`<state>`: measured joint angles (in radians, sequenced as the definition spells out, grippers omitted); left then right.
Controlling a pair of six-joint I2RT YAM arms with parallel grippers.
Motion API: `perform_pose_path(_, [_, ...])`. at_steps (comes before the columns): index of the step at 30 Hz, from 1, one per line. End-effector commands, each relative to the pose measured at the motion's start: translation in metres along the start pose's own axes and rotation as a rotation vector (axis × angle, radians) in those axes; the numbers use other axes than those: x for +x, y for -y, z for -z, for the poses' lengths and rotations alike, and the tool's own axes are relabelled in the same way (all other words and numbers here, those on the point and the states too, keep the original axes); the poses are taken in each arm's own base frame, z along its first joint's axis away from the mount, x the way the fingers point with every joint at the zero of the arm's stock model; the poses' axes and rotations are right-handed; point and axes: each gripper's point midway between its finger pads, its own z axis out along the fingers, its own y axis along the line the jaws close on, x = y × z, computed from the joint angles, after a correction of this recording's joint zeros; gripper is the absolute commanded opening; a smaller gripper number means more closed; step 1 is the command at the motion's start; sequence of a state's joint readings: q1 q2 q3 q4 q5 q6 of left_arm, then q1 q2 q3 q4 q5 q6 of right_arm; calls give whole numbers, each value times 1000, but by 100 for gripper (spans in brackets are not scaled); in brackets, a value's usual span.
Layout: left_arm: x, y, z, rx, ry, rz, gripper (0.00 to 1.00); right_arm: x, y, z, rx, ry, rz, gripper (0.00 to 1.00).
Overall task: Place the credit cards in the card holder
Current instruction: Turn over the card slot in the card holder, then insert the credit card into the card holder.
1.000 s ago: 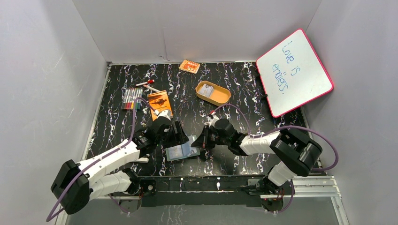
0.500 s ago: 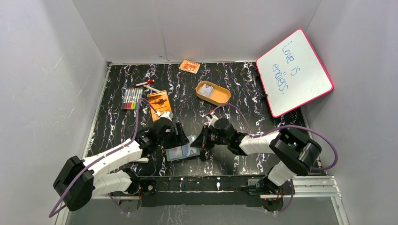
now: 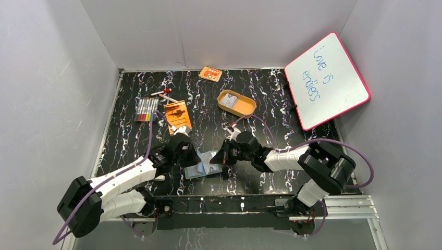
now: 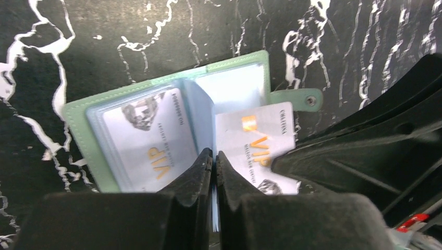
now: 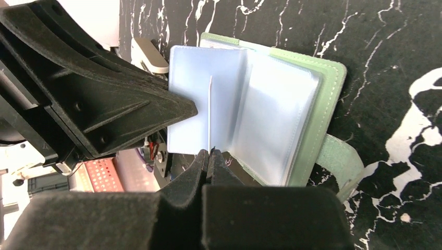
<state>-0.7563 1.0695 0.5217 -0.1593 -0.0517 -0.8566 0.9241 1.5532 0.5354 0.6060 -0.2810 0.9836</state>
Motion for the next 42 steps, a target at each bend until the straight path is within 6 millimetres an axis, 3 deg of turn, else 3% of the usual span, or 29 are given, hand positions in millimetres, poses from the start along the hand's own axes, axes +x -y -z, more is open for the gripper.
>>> perform_pose_path(1, [1, -21, 5, -83, 26, -2, 0, -15, -12, 1, -12, 57, 36, 0])
perform_pose_path(8, [4, -57, 10, -261, 37, 9, 0, -14, -3, 2, 25, 58, 31, 0])
perform_pose_path(17, [2, -72, 14, -352, 48, 24, 6, -12, 2, 2, 48, 56, 28, 0])
perform_pose_path(19, [2, -73, 15, -369, 46, 29, 13, -13, 0, 3, 45, 57, 31, 0])
perform_pose_path(24, [-8, -63, 23, -343, 69, 35, 53, -15, -5, 4, 28, 64, 41, 0])
perform_pose_path(28, [-19, -57, 36, -337, 102, 35, 63, -19, -10, 4, 20, 72, 47, 0])
perform_pose_path(33, [-14, -68, 35, -374, 104, 54, 64, -21, -19, -1, -13, 66, 53, 0])
perform_pose_path(37, [-2, -89, 29, -449, 96, 90, 58, -19, -27, -10, -48, 54, 45, 0])
perform_pose_path(42, [3, -97, 30, -449, 123, 128, 51, -17, -28, -21, -69, 55, 1, 0])
